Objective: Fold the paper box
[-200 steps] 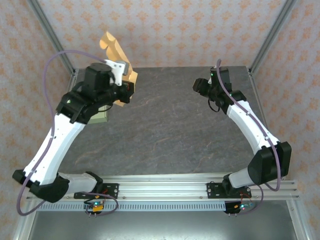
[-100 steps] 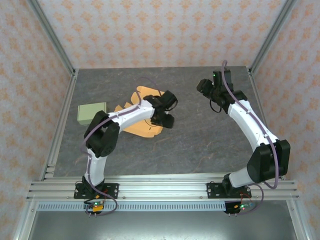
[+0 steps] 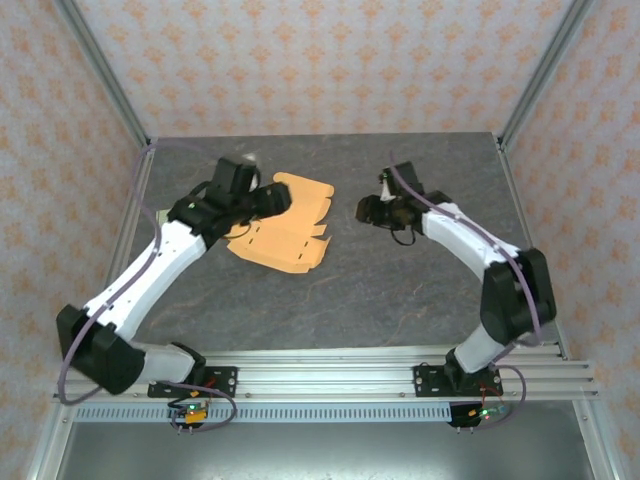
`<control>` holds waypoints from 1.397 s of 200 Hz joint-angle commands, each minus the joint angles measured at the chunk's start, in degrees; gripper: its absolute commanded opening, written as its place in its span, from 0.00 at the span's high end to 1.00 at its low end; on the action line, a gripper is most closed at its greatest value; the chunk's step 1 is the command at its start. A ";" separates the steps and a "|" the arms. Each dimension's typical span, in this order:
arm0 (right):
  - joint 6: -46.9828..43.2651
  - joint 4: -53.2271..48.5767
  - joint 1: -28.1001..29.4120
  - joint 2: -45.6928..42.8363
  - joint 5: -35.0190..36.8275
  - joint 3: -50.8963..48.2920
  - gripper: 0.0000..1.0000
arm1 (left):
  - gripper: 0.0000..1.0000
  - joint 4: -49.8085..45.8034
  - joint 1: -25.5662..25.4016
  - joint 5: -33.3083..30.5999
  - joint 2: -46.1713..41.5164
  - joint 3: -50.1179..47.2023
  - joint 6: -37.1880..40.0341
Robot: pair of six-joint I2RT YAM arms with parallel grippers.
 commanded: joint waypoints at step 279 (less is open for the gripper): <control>64.25 44.89 10.34 0.33 6.46 -22.58 1.00 | 0.00 21.07 0.36 -1.48 6.17 -18.92 -17.77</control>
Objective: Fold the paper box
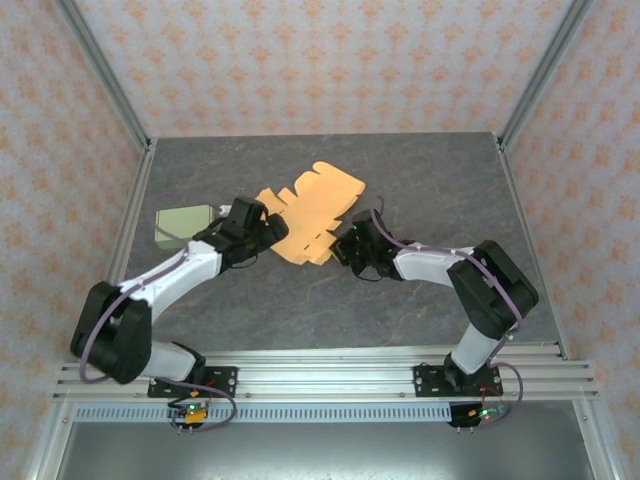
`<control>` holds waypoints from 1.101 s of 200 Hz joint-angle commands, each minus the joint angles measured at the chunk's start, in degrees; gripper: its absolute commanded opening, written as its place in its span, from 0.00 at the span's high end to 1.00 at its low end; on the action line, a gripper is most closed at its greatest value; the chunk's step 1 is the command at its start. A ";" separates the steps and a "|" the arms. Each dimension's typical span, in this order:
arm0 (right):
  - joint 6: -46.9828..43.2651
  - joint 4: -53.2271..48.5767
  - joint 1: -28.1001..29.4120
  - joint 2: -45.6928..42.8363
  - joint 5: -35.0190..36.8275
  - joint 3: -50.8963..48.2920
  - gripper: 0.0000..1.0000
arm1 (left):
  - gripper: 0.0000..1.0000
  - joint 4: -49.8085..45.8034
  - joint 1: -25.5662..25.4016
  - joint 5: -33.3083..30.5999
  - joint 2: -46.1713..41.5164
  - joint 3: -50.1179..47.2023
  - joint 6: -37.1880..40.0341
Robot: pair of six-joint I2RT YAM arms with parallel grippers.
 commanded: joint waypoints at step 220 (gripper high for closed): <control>5.70 -12.95 6.84 -20.96 16.11 -6.39 0.55 | 1.00 6.20 1.25 1.95 15.18 12.15 17.49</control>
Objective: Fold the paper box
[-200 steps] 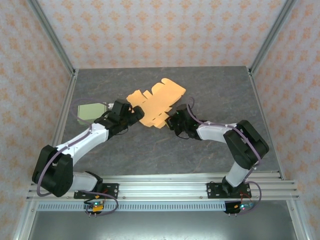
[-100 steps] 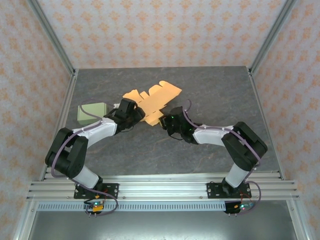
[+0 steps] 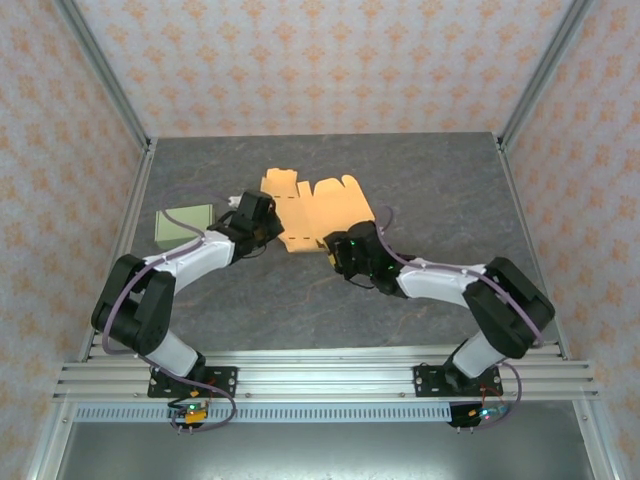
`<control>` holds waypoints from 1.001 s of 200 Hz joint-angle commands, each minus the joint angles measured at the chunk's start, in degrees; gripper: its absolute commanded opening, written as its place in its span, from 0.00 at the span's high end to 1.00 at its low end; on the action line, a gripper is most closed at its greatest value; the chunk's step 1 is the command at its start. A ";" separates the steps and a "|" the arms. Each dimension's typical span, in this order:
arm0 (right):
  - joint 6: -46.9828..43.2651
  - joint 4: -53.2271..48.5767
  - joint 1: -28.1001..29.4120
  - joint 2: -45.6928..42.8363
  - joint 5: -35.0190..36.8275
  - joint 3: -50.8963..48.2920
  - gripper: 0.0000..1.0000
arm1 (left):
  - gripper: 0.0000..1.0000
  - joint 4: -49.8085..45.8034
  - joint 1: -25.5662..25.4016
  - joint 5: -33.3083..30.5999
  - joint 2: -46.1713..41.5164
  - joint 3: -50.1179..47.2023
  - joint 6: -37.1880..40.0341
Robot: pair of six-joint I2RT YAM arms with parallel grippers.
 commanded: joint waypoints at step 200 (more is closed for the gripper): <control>-106.17 -52.02 -24.43 17.02 -13.96 34.95 0.34 | 1.00 -48.11 3.10 49.01 28.99 44.16 69.08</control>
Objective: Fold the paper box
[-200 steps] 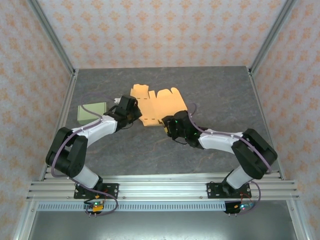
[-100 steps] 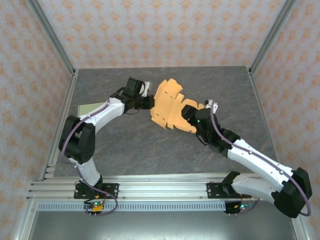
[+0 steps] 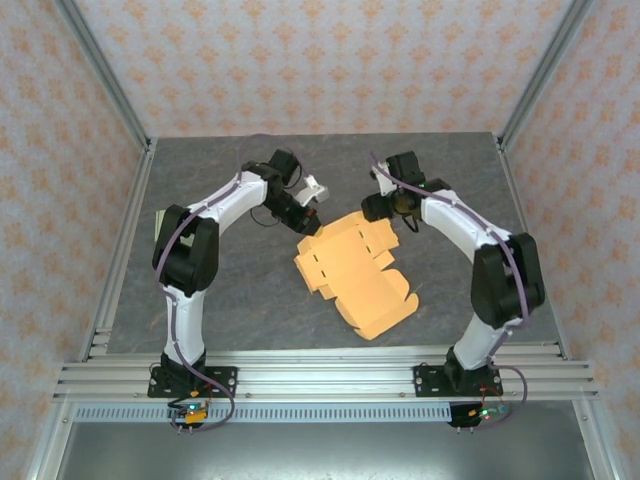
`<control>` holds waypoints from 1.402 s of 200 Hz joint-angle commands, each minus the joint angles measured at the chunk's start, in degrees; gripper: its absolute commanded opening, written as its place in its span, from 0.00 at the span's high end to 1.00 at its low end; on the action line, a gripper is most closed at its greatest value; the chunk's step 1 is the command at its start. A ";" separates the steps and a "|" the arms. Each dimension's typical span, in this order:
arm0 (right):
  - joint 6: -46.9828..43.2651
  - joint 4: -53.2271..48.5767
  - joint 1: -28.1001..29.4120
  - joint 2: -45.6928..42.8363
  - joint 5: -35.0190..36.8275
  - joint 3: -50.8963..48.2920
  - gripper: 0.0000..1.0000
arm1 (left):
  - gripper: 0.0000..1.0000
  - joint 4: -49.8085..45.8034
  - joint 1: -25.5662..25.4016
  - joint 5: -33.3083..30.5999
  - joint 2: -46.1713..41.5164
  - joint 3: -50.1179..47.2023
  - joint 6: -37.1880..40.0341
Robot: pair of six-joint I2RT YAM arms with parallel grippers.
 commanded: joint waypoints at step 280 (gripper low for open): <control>8.67 23.33 -4.62 -7.46 -15.04 -18.32 0.98 | 0.11 82.58 6.45 -12.10 -23.61 -56.75 -41.53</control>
